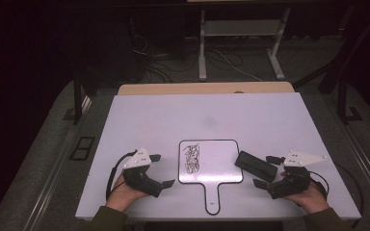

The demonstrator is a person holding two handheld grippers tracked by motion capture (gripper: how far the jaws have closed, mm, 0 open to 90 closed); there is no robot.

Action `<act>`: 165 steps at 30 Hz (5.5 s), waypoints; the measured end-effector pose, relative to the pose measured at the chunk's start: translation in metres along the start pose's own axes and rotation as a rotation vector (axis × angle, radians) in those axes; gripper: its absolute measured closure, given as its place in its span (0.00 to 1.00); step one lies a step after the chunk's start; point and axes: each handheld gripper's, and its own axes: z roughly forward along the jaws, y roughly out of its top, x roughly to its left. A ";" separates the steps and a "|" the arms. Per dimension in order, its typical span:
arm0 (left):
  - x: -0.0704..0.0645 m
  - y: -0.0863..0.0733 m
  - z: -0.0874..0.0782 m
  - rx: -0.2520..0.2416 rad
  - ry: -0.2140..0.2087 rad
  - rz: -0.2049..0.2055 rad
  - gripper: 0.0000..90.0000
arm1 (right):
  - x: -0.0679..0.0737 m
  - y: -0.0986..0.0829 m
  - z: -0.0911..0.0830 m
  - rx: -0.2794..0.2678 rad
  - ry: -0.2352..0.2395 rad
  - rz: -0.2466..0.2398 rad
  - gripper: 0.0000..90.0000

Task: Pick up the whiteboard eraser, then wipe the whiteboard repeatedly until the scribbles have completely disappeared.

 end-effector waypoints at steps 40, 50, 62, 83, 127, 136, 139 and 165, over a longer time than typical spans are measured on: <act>-0.004 -0.002 0.004 0.024 -0.022 -0.007 0.00 | -0.012 0.019 -0.004 -0.031 0.018 0.026 0.00; -0.005 -0.002 0.004 0.022 -0.026 -0.015 0.00 | -0.017 0.027 -0.003 -0.005 0.010 0.021 0.00; -0.005 -0.002 0.003 0.020 -0.020 -0.008 0.00 | -0.025 0.033 0.004 0.059 0.018 -0.006 0.00; -0.005 -0.001 0.002 -0.002 -0.014 -0.021 0.00 | -0.042 0.057 0.026 0.107 0.013 -0.044 0.00; -0.003 -0.003 0.002 0.005 -0.020 -0.027 0.00 | -0.038 0.034 0.048 0.469 -0.031 -0.132 0.27; -0.003 -0.003 0.002 0.007 -0.021 -0.029 0.00 | -0.036 0.030 0.051 0.504 -0.019 -0.158 0.38; -0.003 -0.003 0.002 0.006 -0.021 -0.029 0.00 | -0.035 0.030 0.051 0.514 -0.018 -0.163 0.41; -0.003 -0.003 0.001 0.005 -0.017 -0.024 0.00 | -0.038 0.037 0.048 0.528 -0.011 -0.149 0.43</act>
